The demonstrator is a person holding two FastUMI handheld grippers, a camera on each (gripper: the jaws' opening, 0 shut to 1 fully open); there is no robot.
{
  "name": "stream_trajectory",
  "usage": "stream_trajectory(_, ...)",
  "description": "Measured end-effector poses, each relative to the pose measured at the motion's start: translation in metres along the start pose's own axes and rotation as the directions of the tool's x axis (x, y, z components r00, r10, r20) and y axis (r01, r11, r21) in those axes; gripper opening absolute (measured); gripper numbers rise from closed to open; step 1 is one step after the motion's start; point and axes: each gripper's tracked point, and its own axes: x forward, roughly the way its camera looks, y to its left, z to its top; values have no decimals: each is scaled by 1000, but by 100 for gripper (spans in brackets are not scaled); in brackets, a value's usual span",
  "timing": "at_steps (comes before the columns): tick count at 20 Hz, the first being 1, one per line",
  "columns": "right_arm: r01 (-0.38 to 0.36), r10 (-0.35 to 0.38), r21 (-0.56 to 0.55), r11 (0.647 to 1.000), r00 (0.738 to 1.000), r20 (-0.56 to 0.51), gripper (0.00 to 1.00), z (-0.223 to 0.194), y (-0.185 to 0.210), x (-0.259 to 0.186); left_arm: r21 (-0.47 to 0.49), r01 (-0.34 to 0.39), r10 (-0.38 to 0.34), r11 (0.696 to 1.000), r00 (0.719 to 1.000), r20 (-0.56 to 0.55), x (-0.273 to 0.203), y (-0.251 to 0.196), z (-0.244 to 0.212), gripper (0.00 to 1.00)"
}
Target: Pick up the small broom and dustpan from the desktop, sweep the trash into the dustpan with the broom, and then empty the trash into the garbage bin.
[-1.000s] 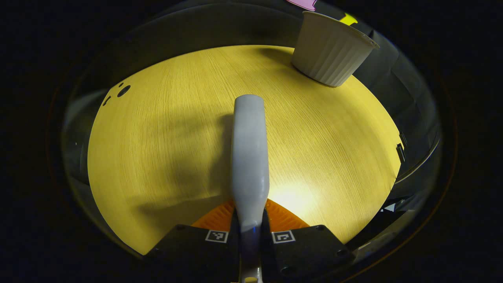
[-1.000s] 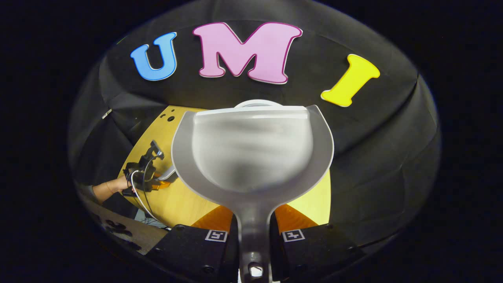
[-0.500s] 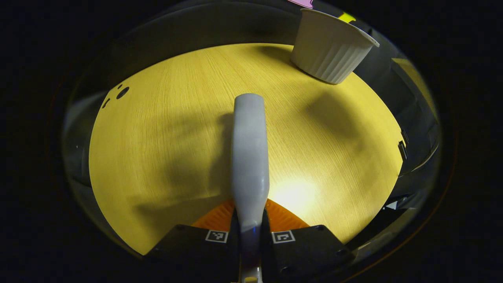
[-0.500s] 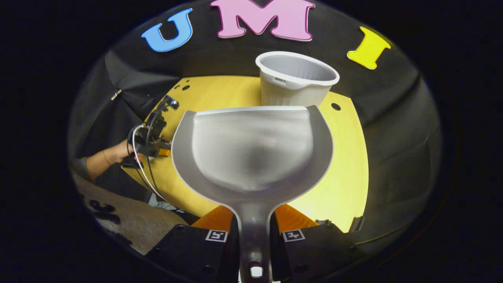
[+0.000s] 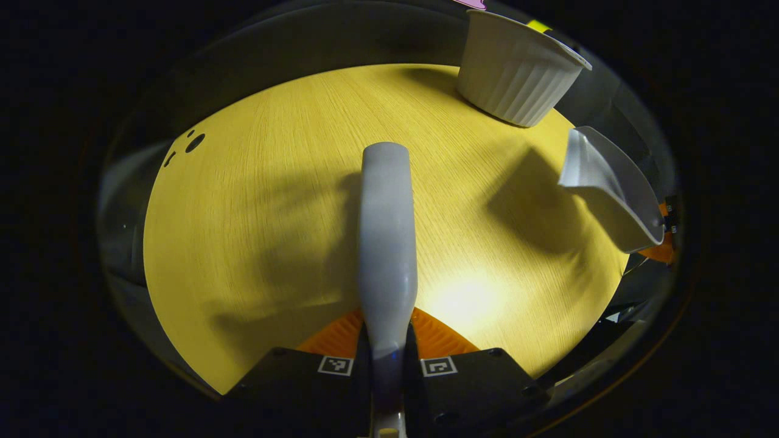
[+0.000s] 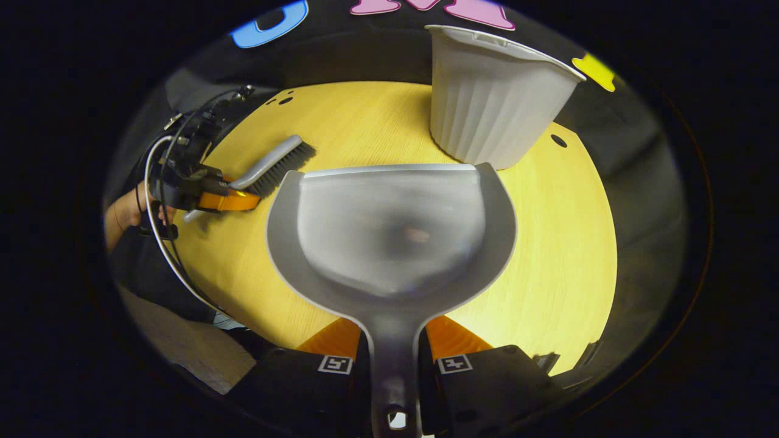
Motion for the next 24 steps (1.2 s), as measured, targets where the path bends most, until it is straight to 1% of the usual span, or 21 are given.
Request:
stream_trajectory(4,-9,9,12,1000,1000,16,36,-4,2,26,10,-21,21,1000,1000,-10,0,0,0,26)
stream_trajectory(8,0,0,-4,1000,1000,2,36,-9,3,43,11,-40,40,999,999,-22,0,-1,0,27)
stream_trajectory(12,10,-10,5,1000,1000,-18,36,-15,4,59,10,-45,45,999,999,-16,0,-1,0,26)
stream_trajectory(14,8,-8,-1,1000,1000,-26,37,-17,4,60,13,-46,46,999,999,-15,0,-1,1,26)
stream_trajectory(15,9,-9,-5,1000,1000,-25,31,-18,5,61,14,-48,48,999,999,-15,0,0,1,27)
stream_trajectory(16,8,-8,-4,1000,1000,-21,37,-16,5,62,15,-50,50,999,999,-19,1,0,1,27)
stream_trajectory(19,8,-8,4,1000,1000,-21,38,-15,4,63,16,-60,60,998,997,-48,1,-3,-2,29)
stream_trajectory(21,-6,6,9,1000,1000,-20,39,-14,7,61,17,-66,67,998,996,-64,0,-4,-4,30)
stream_trajectory(22,-12,12,15,1000,1000,-15,39,-14,7,59,16,-68,69,998,995,-66,-1,-5,-6,34)
stream_trajectory(23,-17,17,23,1000,1000,-15,39,-13,7,56,15,-73,74,997,995,-60,-4,-5,-6,27)
stream_trajectory(24,-21,22,35,999,1000,-16,39,-15,8,54,17,-78,79,997,995,-55,-8,-7,-6,32)
